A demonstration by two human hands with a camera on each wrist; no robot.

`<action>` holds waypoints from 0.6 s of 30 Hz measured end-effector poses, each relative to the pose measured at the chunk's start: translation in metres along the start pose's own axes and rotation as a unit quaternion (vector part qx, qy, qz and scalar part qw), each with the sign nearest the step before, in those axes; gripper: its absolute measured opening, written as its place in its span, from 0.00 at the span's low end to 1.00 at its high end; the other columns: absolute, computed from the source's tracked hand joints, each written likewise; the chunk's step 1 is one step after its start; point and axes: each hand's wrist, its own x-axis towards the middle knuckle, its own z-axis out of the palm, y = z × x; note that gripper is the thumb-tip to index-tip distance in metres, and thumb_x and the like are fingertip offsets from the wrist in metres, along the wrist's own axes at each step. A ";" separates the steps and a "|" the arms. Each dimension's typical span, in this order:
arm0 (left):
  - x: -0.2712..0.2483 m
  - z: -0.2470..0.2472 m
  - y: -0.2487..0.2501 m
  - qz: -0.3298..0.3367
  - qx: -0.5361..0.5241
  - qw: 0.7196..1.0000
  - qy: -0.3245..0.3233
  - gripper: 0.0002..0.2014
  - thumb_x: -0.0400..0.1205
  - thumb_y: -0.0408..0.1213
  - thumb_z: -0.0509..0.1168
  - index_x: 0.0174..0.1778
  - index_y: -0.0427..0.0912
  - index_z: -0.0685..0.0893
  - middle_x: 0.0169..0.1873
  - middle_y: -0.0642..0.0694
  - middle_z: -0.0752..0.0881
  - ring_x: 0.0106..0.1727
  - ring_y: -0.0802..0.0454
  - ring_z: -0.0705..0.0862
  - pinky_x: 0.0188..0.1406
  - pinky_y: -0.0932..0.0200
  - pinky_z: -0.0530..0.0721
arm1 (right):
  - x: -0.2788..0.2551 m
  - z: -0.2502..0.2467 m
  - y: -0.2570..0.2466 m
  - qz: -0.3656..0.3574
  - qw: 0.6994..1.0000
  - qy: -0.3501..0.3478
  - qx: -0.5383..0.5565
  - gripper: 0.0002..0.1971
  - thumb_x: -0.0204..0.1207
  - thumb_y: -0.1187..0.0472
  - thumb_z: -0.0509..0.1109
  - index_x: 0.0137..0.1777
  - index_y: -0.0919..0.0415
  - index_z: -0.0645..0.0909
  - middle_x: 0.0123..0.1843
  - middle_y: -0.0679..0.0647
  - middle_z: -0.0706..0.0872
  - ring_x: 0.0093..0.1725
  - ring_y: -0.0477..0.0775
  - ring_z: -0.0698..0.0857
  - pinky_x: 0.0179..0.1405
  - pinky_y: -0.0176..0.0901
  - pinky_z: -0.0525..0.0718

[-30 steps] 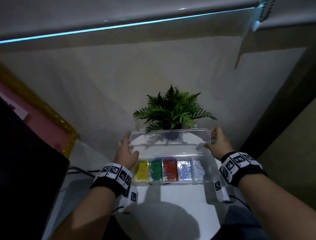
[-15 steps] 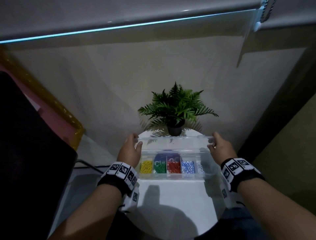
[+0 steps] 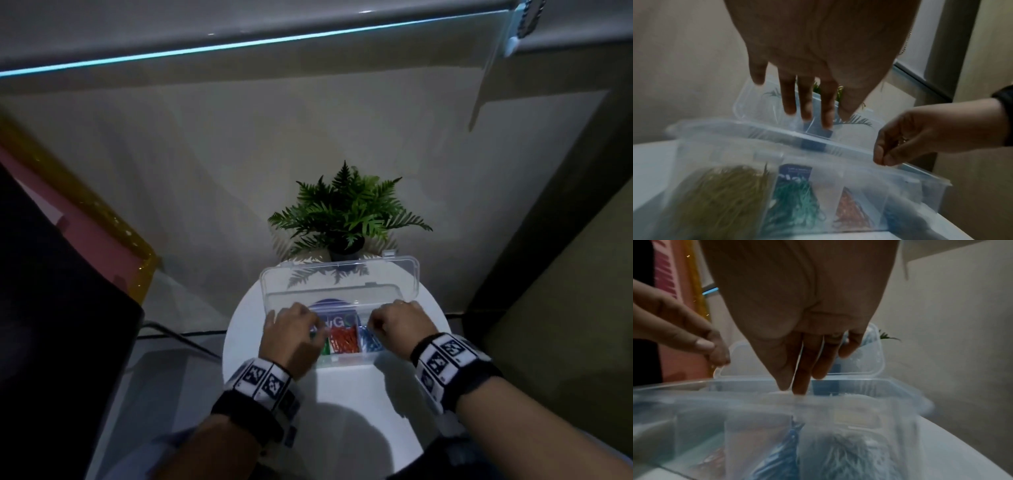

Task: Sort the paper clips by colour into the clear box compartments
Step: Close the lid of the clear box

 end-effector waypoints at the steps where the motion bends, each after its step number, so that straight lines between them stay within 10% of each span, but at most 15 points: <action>1: -0.003 0.003 -0.006 -0.029 -0.013 0.999 0.030 0.12 0.80 0.54 0.59 0.53 0.55 0.82 0.59 0.52 0.78 0.62 0.49 0.76 0.67 0.51 0.66 | 0.008 -0.001 -0.005 -0.011 0.998 -0.036 -0.041 0.12 0.78 0.57 0.60 0.55 0.49 0.84 0.57 0.52 0.87 0.62 0.57 0.80 0.63 0.48 0.69; 7: -0.008 0.021 -0.057 -0.160 -0.136 0.976 -0.061 0.24 0.77 0.46 0.67 0.71 0.56 0.73 0.82 0.42 0.50 0.81 0.44 0.60 0.73 0.53 0.67 | 0.042 -0.002 -0.021 -0.048 0.949 -0.184 -0.251 0.17 0.80 0.54 0.57 0.66 0.52 0.77 0.67 0.55 0.82 0.72 0.59 0.71 0.75 0.58 0.56; 18: -0.007 0.035 -0.061 -0.136 -0.198 0.970 -0.047 0.28 0.72 0.33 0.67 0.69 0.43 0.69 0.68 0.44 0.71 0.59 0.43 0.80 0.56 0.53 0.80 | 0.057 0.001 -0.025 -0.017 0.941 -0.263 -0.210 0.17 0.79 0.56 0.58 0.65 0.55 0.78 0.68 0.54 0.81 0.74 0.54 0.72 0.80 0.62 0.43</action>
